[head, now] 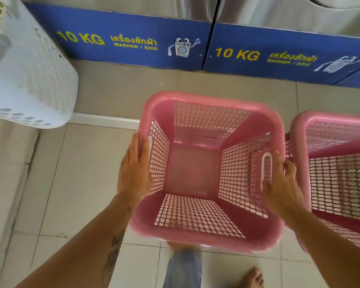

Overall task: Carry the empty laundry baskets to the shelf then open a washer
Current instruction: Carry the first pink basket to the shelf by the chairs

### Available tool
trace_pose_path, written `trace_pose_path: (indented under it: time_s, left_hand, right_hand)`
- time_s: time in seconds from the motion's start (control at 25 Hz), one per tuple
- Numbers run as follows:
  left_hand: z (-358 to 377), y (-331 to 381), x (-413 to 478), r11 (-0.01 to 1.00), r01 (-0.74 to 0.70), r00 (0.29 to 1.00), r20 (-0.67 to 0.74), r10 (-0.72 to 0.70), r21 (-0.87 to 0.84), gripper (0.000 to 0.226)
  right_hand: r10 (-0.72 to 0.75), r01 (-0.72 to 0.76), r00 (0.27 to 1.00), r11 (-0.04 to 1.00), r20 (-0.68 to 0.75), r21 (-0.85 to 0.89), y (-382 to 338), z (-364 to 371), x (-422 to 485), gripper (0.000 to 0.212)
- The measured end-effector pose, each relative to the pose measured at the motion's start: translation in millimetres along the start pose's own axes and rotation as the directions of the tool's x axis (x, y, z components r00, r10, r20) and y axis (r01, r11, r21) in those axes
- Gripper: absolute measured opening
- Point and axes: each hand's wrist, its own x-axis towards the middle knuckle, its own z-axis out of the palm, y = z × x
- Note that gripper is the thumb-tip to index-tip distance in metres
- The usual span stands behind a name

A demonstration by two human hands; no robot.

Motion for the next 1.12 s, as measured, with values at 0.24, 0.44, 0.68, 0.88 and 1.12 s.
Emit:
trace_pose_path:
  time_s: [0.24, 0.44, 0.68, 0.88, 1.12]
  left_hand:
    - [-46.4, -8.6, -26.0, 0.990, 0.121, 0.991, -0.055, -0.125, -0.071, 0.094]
    - [-125.7, 14.2, -108.8, 0.956, 0.286, 0.953, -0.087, -0.291, -0.069, 0.089]
    - [-191.1, 82.8, -249.9, 0.850, 0.515, 0.814, -0.250, -0.524, -0.105, 0.088]
    - [-212.7, 166.8, -385.2, 0.726, 0.667, 0.642, -0.366, -0.674, -0.167, 0.085]
    - [-211.4, 263.2, -564.7, 0.555, 0.765, 0.400, -0.436, -0.806, -0.325, 0.071]
  right_hand:
    - [-0.170, 0.164, 0.983, 0.983, -0.070, -0.083, -27.4, -39.7, -10.8, 0.088]
    - [-0.332, 0.323, 0.943, 0.928, -0.021, -0.185, -62.8, -120.7, -42.3, 0.091]
    - [-0.587, 0.585, 0.808, 0.792, 0.045, -0.176, -65.9, -200.6, -96.3, 0.092]
    - [-0.788, 0.788, 0.613, 0.604, 0.064, -0.116, -39.9, -251.0, -158.4, 0.087]
    - [-0.932, 0.939, 0.342, 0.335, 0.122, -0.077, -23.5, -284.1, -268.7, 0.077]
